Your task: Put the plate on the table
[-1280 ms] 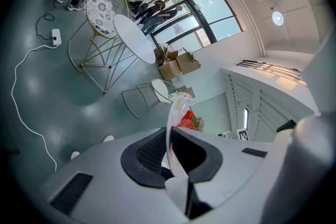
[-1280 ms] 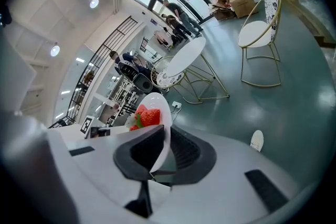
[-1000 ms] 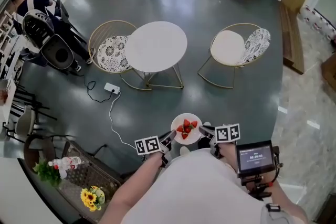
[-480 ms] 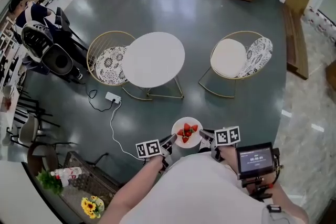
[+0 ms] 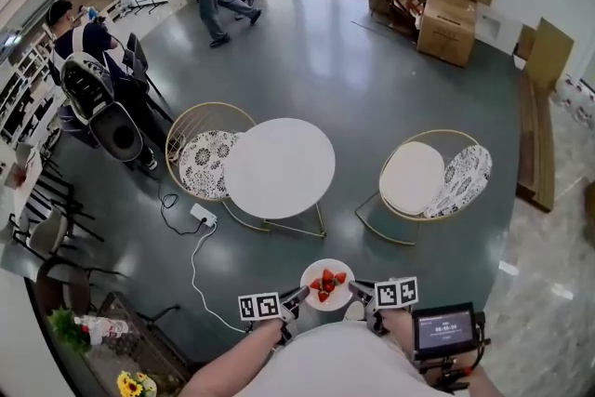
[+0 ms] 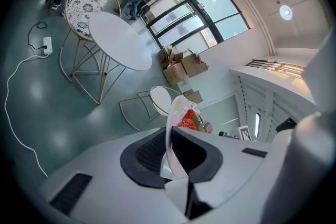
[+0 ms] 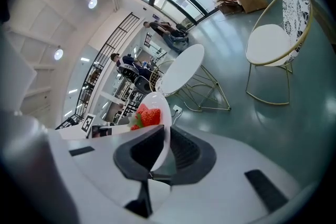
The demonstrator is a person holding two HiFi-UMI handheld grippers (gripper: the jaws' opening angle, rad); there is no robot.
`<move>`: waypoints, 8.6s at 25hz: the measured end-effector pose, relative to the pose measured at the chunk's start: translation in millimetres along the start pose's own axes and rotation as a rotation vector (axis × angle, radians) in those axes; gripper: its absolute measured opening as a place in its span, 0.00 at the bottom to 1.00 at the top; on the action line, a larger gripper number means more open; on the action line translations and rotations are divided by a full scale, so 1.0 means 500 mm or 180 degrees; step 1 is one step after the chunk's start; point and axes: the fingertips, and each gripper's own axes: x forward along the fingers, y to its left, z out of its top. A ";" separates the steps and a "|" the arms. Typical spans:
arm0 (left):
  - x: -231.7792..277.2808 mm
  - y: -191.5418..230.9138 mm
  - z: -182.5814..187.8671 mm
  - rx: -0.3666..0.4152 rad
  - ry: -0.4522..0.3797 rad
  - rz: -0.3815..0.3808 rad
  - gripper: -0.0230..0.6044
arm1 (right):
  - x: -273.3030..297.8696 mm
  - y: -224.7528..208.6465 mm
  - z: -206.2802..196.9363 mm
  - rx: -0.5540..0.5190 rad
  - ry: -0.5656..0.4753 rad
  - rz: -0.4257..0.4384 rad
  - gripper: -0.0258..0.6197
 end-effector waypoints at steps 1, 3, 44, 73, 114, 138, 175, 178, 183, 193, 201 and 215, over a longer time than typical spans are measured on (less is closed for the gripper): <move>0.009 -0.003 0.008 -0.0010 -0.0026 0.0001 0.07 | 0.000 -0.006 0.014 -0.0023 0.0018 0.0014 0.08; 0.027 -0.006 0.022 -0.0042 -0.0077 0.0021 0.07 | 0.000 -0.019 0.037 -0.0059 0.0066 0.0044 0.08; 0.097 0.100 0.485 0.0017 -0.0001 -0.0308 0.07 | 0.260 0.023 0.438 -0.0232 -0.0187 -0.0285 0.08; 0.206 0.174 0.706 -0.0115 -0.0178 0.0190 0.07 | 0.423 -0.073 0.663 -0.0238 0.0271 0.0046 0.08; 0.464 0.344 0.784 -0.0543 0.0246 0.0918 0.09 | 0.579 -0.349 0.788 -0.0513 0.1394 -0.0162 0.08; 0.514 0.429 0.917 -0.0112 0.0376 0.1565 0.09 | 0.704 -0.389 0.903 -0.0669 0.1210 -0.0254 0.08; 0.475 0.430 0.923 0.0371 0.0391 0.1874 0.17 | 0.680 -0.398 0.940 -0.1465 0.0825 -0.0877 0.14; 0.462 0.408 0.909 0.0363 0.0407 0.1779 0.17 | 0.655 -0.389 0.944 -0.1427 0.0740 -0.0924 0.13; 0.434 0.386 0.892 0.0370 0.0347 0.1667 0.17 | 0.638 -0.377 0.940 -0.1355 0.0678 -0.0917 0.13; 0.400 0.366 0.924 0.0649 0.0114 0.1644 0.06 | 0.632 -0.356 0.931 -0.1211 0.0572 -0.0751 0.05; 0.339 0.306 0.853 0.0774 -0.0004 0.1209 0.04 | 0.566 -0.275 0.889 -0.1228 0.0381 -0.0783 0.05; 0.186 0.216 0.774 0.1040 -0.0490 0.0653 0.04 | 0.488 -0.105 0.807 -0.1396 0.0098 -0.0492 0.05</move>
